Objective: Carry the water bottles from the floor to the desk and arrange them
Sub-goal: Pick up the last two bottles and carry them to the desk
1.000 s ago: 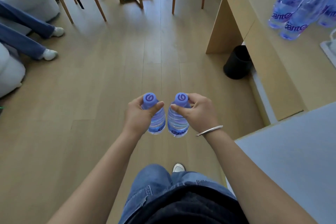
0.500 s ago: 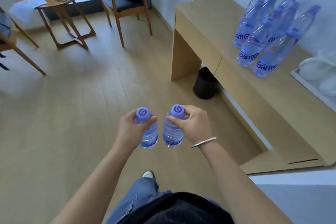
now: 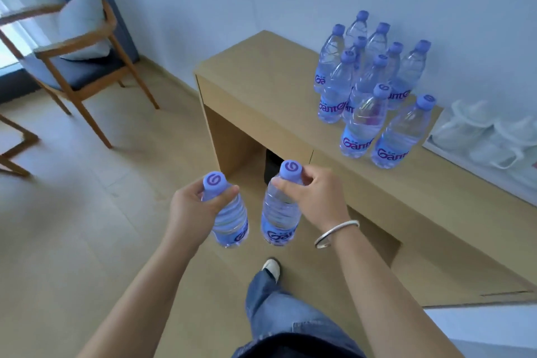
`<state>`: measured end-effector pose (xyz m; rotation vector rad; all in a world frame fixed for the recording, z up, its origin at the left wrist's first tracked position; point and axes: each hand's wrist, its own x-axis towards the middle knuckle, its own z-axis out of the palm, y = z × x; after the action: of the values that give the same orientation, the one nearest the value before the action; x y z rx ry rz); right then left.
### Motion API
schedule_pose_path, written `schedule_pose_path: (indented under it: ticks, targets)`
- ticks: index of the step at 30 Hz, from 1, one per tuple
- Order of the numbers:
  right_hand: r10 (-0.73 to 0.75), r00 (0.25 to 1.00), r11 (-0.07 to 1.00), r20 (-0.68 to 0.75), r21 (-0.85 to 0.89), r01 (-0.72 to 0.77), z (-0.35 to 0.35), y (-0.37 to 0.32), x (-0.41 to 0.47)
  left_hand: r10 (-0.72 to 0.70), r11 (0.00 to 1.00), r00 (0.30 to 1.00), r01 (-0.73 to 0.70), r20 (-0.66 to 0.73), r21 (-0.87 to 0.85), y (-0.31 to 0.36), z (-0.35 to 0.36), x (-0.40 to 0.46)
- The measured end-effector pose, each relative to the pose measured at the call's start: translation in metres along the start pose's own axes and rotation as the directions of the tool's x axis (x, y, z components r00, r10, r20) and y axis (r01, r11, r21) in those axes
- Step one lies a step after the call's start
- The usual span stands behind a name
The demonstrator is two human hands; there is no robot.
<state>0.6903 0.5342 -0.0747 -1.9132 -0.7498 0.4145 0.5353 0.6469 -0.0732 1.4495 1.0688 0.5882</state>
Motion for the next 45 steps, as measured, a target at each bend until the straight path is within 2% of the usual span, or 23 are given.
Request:
schedule_pose_path:
  ticks: [8,12,17,23,30,34,36,40,42,44,45]
  targets:
    - [-0.105,0.985,0.991,-0.140,-0.093,0.092,0.000,-0.012,0.179,0.106,0.987,0.987,-0.120,0.118,0.111,0.065,0.045,0.142]
    - [-0.086,0.977,0.996,-0.195,-0.033,0.081,-0.001,-0.008,0.231,0.132,0.982,0.976,-0.152,0.175,0.108,0.090,0.066,0.200]
    - [-0.028,0.964,0.996,-0.264,-0.092,0.004,0.000,0.000,0.272,0.186,0.967,0.932,-0.230,0.311,0.109,0.117,0.091,0.264]
    - [0.034,0.888,0.983,-0.458,-0.145,-0.113,0.012,0.003,0.313,0.222,0.938,0.822,-0.326,0.525,0.115,0.132,0.124,0.338]
    - [0.181,0.732,0.957,-0.657,-0.055,-0.286,0.028,-0.001,0.345,0.177,0.921,0.649,-0.374,0.739,0.108,0.148,0.154,0.406]
    - [0.219,0.674,0.936,-0.706,-0.043,-0.349,0.040,-0.007,0.345,0.164,0.920,0.555,-0.385,0.816,0.076,0.146,0.165,0.425]
    - [0.237,0.648,0.927,-0.724,-0.033,-0.375,0.044,-0.008,0.342,0.156,0.919,0.529,-0.387,0.834,0.074,0.143,0.167,0.432]
    - [0.276,0.659,0.922,-0.699,-0.001,-0.388,0.052,-0.015,0.339,0.156,0.916,0.489,-0.398,0.858,0.061,0.143,0.168,0.443]
    - [0.188,0.608,0.920,-0.771,-0.079,-0.384,0.062,-0.019,0.336,0.163,0.908,0.460,-0.415,0.873,0.049,0.142,0.167,0.447]
    - [-0.072,0.507,0.896,-0.859,-0.279,-0.345,0.077,-0.025,0.334,0.162,0.912,0.418,-0.410,0.894,0.026,0.139,0.164,0.451]
    - [-0.176,0.487,0.876,-0.855,-0.362,-0.319,0.084,-0.029,0.334,0.156,0.916,0.397,-0.401,0.904,0.018,0.136,0.162,0.453]
